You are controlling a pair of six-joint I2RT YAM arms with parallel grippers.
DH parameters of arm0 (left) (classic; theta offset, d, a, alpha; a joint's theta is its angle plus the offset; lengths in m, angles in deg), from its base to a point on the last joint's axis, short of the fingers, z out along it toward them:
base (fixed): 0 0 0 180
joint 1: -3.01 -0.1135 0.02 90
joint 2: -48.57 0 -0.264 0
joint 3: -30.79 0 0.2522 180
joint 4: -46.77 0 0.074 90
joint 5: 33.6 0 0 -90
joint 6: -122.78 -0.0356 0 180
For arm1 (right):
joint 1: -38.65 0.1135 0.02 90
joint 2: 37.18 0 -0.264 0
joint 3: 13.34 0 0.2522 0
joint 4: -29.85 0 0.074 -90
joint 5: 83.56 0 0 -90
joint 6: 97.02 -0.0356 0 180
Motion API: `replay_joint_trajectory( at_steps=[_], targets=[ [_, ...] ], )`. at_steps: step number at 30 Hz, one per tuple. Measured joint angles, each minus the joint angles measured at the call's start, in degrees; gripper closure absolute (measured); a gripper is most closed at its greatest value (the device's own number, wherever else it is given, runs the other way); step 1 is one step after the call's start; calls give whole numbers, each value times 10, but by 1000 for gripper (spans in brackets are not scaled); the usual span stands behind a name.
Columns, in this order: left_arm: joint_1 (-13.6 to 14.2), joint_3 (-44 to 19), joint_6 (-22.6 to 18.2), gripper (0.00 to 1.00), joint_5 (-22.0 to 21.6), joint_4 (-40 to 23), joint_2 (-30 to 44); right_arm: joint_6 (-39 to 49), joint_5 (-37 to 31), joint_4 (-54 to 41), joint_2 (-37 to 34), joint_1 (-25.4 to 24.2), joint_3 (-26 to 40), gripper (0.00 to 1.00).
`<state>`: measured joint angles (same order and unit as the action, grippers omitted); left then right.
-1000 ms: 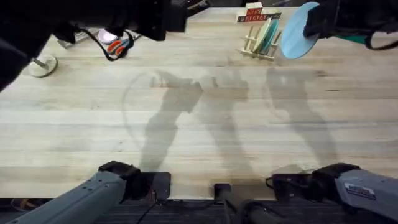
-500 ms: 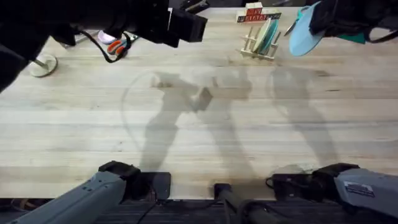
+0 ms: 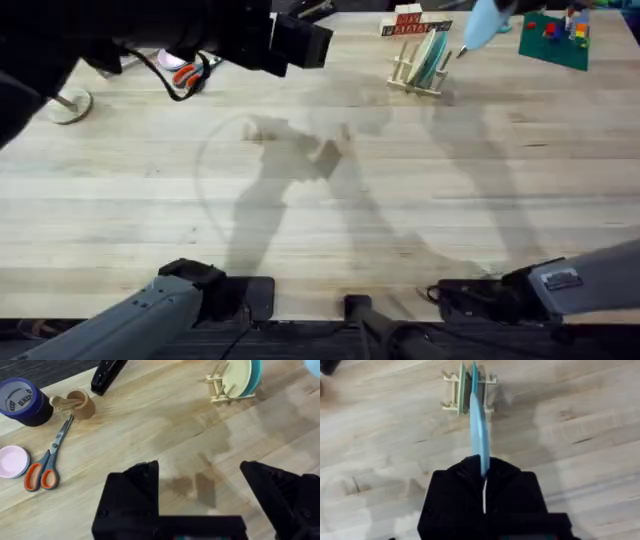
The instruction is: Pick up the plates from the table one by one and place each into a slot on the dish rack.
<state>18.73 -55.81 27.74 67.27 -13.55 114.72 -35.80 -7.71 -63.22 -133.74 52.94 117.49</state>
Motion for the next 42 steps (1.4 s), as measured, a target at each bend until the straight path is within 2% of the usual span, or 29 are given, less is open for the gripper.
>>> replay_joint_trajectory(
  at_steps=[5, 11, 24, 34, 42],
  targets=[
    [0, 0, -1, 7, 0, 0, 0, 0, 0, 0, -73, 0, 40, 972],
    [0, 0, -1, 8, 0, 0, 0, -13, 0, 0, -115, 0, 45, 972],
    [0, 0, -2, 8, 0, 0, 0, -18, 0, 0, -117, -3, 48, 972],
    [0, 0, -2, 7, 0, 0, 0, -19, 0, -15, -117, -48, 48, 972],
    [0, 0, -1, 7, 0, -3, 0, -18, 4, -15, -119, -50, 48, 972]
  ],
)
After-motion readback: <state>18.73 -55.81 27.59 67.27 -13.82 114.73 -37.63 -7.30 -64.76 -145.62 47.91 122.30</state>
